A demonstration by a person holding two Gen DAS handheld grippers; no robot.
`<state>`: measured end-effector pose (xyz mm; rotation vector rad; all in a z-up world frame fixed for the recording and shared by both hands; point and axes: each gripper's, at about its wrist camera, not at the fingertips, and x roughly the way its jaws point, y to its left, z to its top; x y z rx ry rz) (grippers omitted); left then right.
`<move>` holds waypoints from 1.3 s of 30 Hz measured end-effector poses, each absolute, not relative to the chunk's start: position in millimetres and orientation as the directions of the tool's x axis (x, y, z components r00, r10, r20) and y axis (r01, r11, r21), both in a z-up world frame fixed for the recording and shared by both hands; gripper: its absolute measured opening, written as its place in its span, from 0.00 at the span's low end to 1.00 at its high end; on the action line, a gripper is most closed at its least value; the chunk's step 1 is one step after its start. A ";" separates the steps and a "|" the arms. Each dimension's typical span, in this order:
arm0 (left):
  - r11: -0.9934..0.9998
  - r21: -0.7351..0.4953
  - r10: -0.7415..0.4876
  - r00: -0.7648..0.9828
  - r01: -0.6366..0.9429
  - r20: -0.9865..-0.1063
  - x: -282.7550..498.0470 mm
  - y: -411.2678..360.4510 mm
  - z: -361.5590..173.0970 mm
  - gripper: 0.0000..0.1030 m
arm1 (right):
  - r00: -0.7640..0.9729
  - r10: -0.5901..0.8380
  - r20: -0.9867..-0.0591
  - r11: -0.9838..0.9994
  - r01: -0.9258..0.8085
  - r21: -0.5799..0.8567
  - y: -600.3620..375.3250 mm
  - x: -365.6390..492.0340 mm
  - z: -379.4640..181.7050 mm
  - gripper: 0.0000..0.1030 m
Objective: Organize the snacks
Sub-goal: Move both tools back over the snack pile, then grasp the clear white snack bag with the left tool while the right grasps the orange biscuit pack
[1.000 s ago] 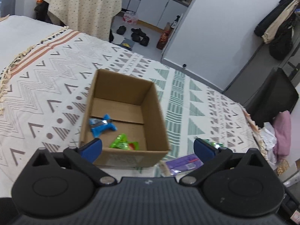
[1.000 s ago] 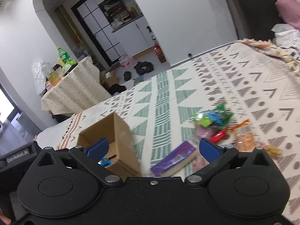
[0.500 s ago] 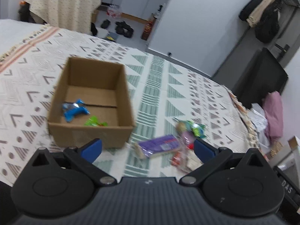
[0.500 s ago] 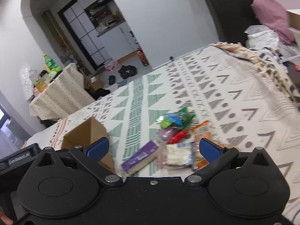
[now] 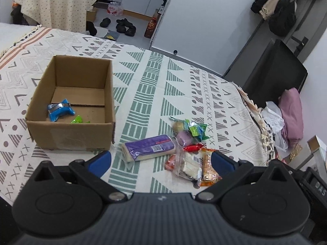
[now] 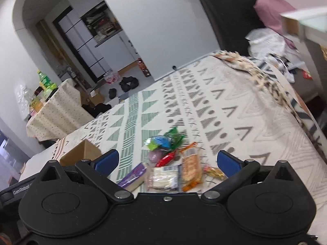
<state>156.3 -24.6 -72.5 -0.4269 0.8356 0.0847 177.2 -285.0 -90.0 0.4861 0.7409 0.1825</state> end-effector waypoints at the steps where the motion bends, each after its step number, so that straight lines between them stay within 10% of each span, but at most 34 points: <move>1: 0.915 -0.331 -0.098 0.670 -0.229 -0.736 157.6 -27.7 -73.3 1.00 | 0.721 0.322 -0.614 0.868 0.035 0.496 -288.7 178.8 -95.5 1.00; 14: 0.933 -0.255 -0.051 0.610 -0.253 -0.791 179.4 -49.4 -96.1 1.00 | 0.689 0.278 -0.669 0.837 0.169 0.521 -304.6 195.6 -130.9 0.99; 22: 0.938 -0.276 -0.098 0.606 -0.209 -0.790 200.7 -51.3 -114.9 0.97 | 0.621 0.371 -0.691 0.790 0.181 0.586 -307.9 211.0 -153.1 0.61; 28: 0.916 -0.343 -0.163 0.587 -0.209 -0.793 220.0 -55.1 -137.3 0.82 | 0.578 0.408 -0.707 0.773 0.194 0.605 -298.7 223.0 -166.9 0.40; 39: 0.865 -0.451 -0.303 0.490 -0.218 -0.818 249.8 -65.8 -184.6 0.49 | 0.521 0.403 -0.753 0.790 0.219 0.573 -285.3 249.4 -190.5 0.34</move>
